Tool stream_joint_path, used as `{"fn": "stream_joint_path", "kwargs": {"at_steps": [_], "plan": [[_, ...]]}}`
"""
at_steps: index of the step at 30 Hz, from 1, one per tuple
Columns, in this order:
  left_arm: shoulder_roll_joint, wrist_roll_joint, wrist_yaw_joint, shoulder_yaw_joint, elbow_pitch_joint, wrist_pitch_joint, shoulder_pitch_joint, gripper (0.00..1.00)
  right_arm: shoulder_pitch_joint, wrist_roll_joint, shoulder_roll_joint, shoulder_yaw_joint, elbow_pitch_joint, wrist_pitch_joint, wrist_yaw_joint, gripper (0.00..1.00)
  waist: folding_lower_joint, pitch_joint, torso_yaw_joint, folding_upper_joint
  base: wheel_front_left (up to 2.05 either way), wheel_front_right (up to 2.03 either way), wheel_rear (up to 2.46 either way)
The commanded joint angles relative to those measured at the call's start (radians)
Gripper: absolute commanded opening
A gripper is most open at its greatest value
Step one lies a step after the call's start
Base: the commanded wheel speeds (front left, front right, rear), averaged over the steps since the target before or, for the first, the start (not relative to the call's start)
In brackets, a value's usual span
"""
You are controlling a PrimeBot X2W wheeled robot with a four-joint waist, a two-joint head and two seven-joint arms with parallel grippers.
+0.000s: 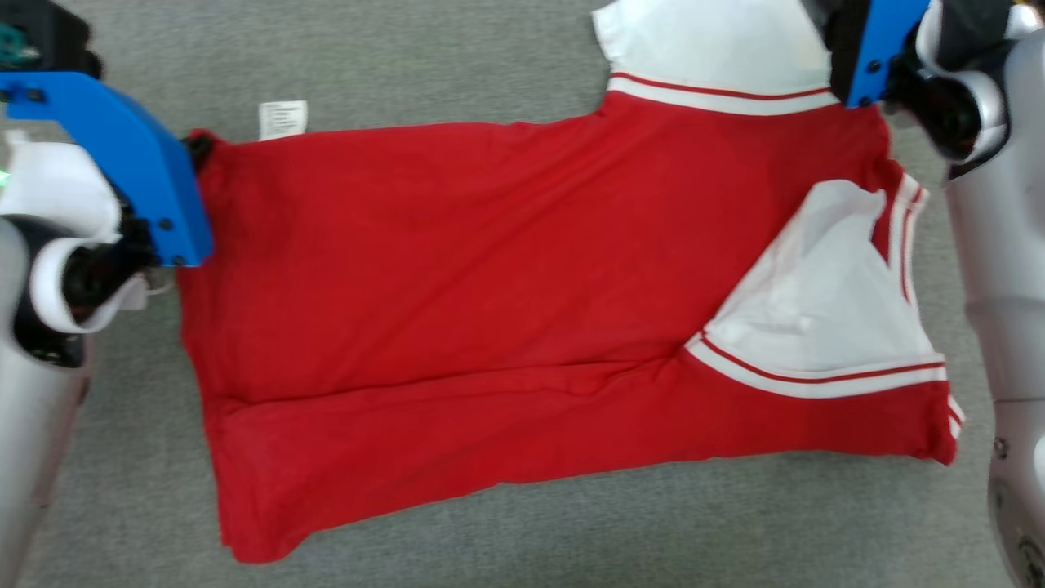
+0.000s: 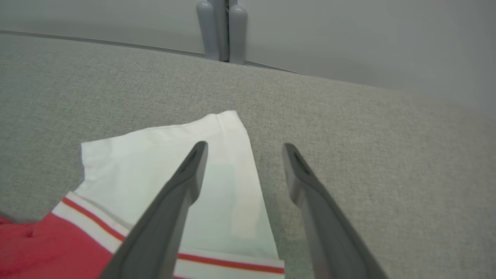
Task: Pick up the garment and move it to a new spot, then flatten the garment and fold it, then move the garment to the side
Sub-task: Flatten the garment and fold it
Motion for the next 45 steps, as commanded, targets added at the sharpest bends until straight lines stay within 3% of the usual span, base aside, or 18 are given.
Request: {"fn": "stream_joint_path", "kwargs": {"at_steps": [1,8,14,15,16,17,25,33,45], "plan": [[-0.024,0.007,-0.011,-0.017,0.005,-0.013,0.007,0.0,-0.026,-0.019,-0.008,-0.013,0.027,0.01,0.001,1.0,0.0,0.018,0.032,-0.0001,0.0,0.0,0.0],[-0.137,-0.011,-0.075,-0.051,0.008,-0.121,-0.005,0.0,-0.093,-0.121,-0.053,-0.088,0.166,0.049,0.001,1.0,0.0,0.046,0.144,-0.0001,0.0,0.0,0.0],[-0.19,-0.015,-0.107,-0.065,0.057,-0.186,-0.01,0.0,-0.091,-0.154,-0.047,-0.098,0.246,0.044,0.001,1.0,0.0,0.06,0.173,-0.0001,0.0,0.0,0.0],[-0.193,-0.011,-0.107,-0.064,0.067,-0.197,-0.009,0.0,-0.085,-0.154,-0.043,-0.096,0.255,0.042,0.001,0.86,0.0,0.061,0.172,-0.0001,0.0,0.0,0.0],[-0.195,-0.009,-0.11,-0.063,0.077,-0.207,-0.009,0.0,-0.084,-0.157,-0.041,-0.096,0.26,0.035,0.001,0.24,0.0,0.061,0.171,-0.0001,0.0,0.0,0.0],[-0.198,-0.008,-0.109,-0.058,0.083,-0.22,-0.008,0.0,-0.087,-0.154,-0.041,-0.088,0.259,0.023,0.001,0.0,0.0,0.062,0.169,-0.0001,0.0,0.0,0.0],[-0.216,0.023,-0.091,-0.005,0.116,-0.394,0.003,0.0,-0.102,-0.113,-0.07,-0.097,0.237,-0.103,0.0,0.0,0.0,0.041,0.148,-0.0001,0.0,0.0,0.0],[-0.26,-0.017,-0.1,0.072,0.119,-0.612,0.115,0.0,-0.015,0.015,-0.078,-0.056,0.161,-0.203,0.001,0.0,0.0,-0.036,0.108,-0.0001,0.0,0.0,0.0],[-0.281,-0.08,-0.21,0.123,0.108,-0.821,0.326,0.0,0.28,0.194,-0.158,0.003,-0.06,-0.197,0.001,0.0,0.0,-0.193,0.07,-0.0001,0.0,0.0,0.0]]}}
